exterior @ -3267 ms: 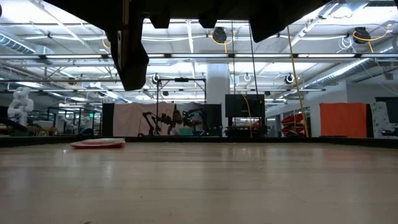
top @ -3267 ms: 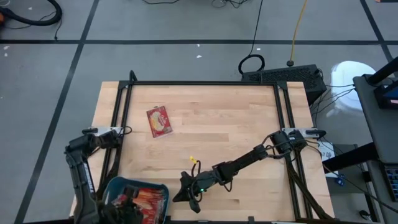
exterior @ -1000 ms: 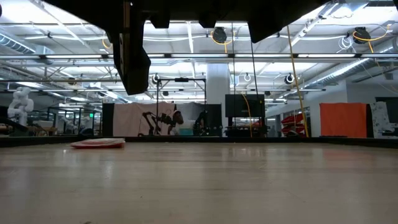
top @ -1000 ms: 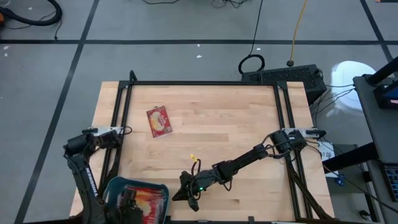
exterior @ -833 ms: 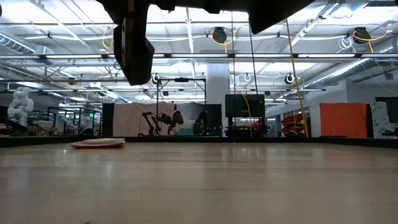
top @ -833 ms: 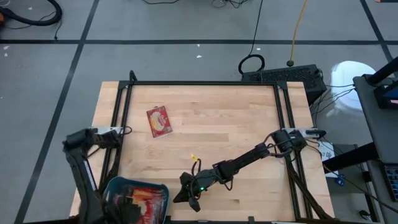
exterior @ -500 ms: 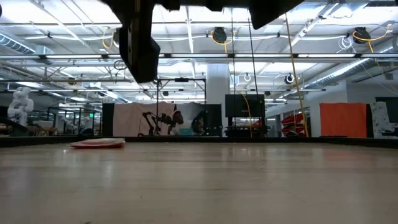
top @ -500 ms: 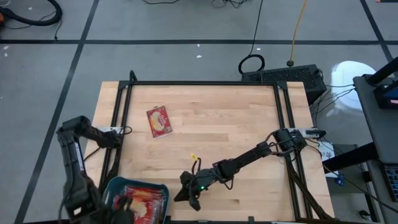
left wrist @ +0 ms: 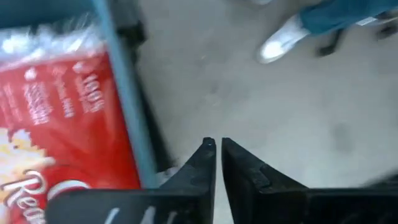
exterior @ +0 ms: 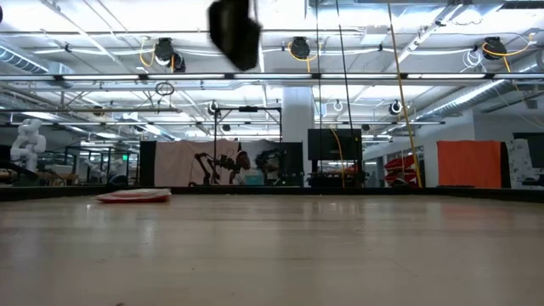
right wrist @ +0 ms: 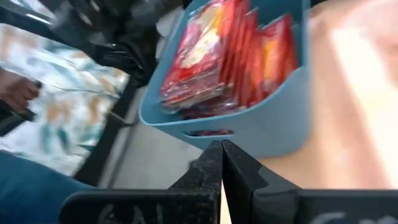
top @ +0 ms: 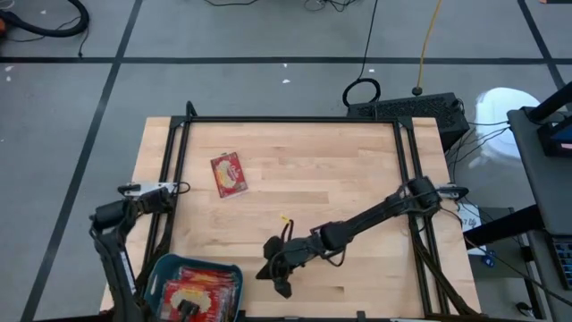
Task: Sort popcorn bags into baskets
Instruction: Put the popcorn sachet into the bin
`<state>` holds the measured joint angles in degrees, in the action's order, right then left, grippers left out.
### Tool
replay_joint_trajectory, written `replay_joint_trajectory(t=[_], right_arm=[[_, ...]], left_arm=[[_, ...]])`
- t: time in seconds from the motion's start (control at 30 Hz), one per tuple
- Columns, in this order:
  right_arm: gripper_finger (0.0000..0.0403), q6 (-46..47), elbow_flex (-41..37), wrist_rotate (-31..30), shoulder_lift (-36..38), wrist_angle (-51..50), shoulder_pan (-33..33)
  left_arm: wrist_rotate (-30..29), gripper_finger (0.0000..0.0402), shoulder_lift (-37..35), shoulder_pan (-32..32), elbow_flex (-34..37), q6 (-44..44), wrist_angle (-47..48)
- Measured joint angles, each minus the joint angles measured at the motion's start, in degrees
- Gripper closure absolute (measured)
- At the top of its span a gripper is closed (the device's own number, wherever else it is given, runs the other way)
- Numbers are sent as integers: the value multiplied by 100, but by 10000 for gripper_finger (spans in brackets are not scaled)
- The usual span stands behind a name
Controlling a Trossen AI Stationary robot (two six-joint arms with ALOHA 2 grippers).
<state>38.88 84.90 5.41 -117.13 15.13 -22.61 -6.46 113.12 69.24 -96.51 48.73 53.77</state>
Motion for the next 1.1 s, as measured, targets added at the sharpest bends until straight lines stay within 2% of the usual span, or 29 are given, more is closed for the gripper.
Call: replay_joint_trajectory(t=[0.1,0.23,0.43,0.77,0.9,1.1], right_arm=[[402,-243,-45,-315,435,-805,18],[403,-460,-179,-696,955,-1311,71],[403,-514,-686,-1099,1555,-1368,165],[403,-158,-1712,-1290,2421,-1321,227],[403,4,-2024,-1307,2821,-1324,185],[403,-39,-2483,-1281,3471,-1314,109]], left_arm=[[-190,389,182,-55,1,7,368],[-305,397,207,-137,-13,-180,834],[-639,377,229,-321,-2,-313,1358],[-885,371,212,-877,-2,-388,1320],[-829,371,-68,-1135,0,-521,1342],[-704,371,-895,-1557,0,-922,1297]])
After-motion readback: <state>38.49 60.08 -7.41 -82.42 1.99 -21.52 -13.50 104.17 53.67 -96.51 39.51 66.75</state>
